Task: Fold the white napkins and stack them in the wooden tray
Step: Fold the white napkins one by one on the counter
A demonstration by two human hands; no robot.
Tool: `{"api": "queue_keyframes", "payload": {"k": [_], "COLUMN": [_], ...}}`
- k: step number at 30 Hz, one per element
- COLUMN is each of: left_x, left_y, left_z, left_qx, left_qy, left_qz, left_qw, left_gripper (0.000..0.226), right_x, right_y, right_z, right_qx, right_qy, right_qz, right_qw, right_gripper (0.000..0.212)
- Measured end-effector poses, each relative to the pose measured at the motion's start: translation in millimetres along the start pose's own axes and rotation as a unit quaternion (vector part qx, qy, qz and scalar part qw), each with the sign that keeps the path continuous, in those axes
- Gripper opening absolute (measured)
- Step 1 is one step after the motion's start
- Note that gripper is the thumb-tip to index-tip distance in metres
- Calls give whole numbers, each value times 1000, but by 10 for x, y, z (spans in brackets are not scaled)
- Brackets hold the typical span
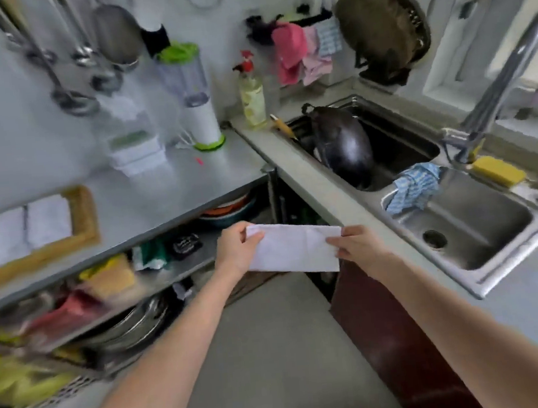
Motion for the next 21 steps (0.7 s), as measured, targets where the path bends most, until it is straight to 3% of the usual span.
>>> {"api": "queue_keyframes", "payload": {"k": [8, 17, 21], "left_x": [2537, 4102, 4671], "left_y": [561, 585, 351], "left_z": [-1805, -3106, -3452], "left_qx": [149, 240, 264], "left_qy": [14, 39, 54], "left_qz": [159, 263, 283], "left_qw": [976, 934, 920], "left_gripper": [23, 20, 20], "right_x": [-3122, -5520, -6287], "right_y": [-413, -1079, -1426], "right_z": [-435, -742, -927], "right_qx": [46, 90, 98], "right_qy": [149, 224, 239], "right_qz": [-120, -239, -246], "right_qw": [980, 941, 934], "right_gripper": [12, 8, 8]}}
Point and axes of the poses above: each hand's wrist, its own y-axis away from the middle knuckle, its own x-axis out of the back of the hand, z = x × y, the point moved 9 cm from there along -y, towards the middle knuckle, and after that the axes turned 7 degrees about -z, right-handed, at the moved point
